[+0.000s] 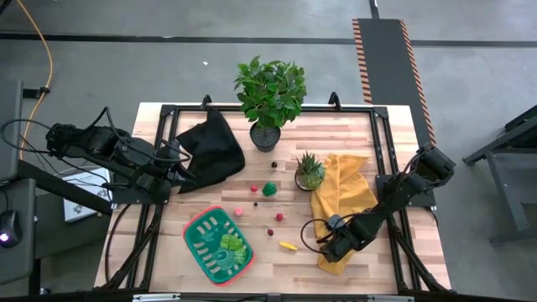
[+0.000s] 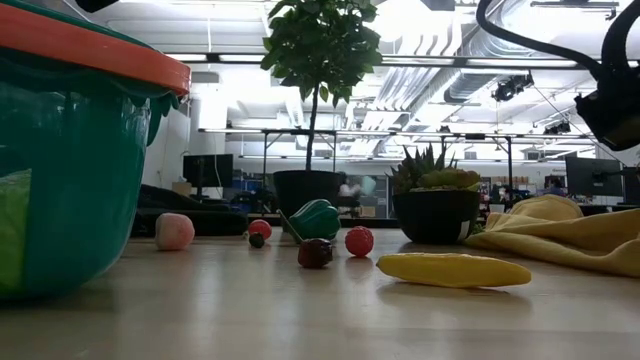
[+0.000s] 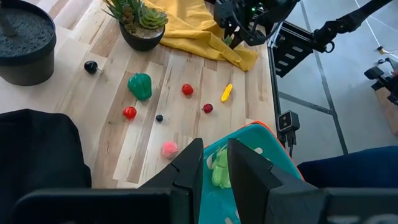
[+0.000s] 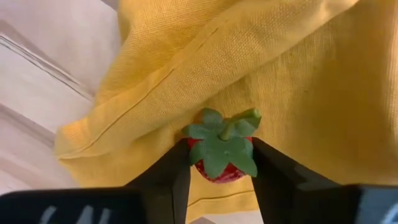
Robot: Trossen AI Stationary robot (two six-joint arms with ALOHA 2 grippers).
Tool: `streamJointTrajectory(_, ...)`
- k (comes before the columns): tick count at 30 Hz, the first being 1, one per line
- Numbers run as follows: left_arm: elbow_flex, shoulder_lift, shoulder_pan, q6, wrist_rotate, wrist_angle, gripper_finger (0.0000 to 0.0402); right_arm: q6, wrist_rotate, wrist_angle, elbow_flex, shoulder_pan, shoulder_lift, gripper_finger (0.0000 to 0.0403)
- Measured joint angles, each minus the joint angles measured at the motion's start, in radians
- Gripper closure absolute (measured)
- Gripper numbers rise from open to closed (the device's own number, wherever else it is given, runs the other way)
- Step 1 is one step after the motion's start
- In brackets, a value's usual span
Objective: Pick and placing Produce into tupperware
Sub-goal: Put the red strawberry into the blue basket
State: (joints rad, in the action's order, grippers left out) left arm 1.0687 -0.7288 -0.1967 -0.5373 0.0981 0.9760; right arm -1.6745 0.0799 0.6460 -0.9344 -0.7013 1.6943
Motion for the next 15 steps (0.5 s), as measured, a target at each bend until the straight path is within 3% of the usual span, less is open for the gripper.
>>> streamJointTrajectory(15, 0.000, 0.000, 0.000, 0.000, 0.000, 0.000, 0.0339, -0.058, -0.087, 0.008, 0.000, 0.000, -0.094, 0.0273)
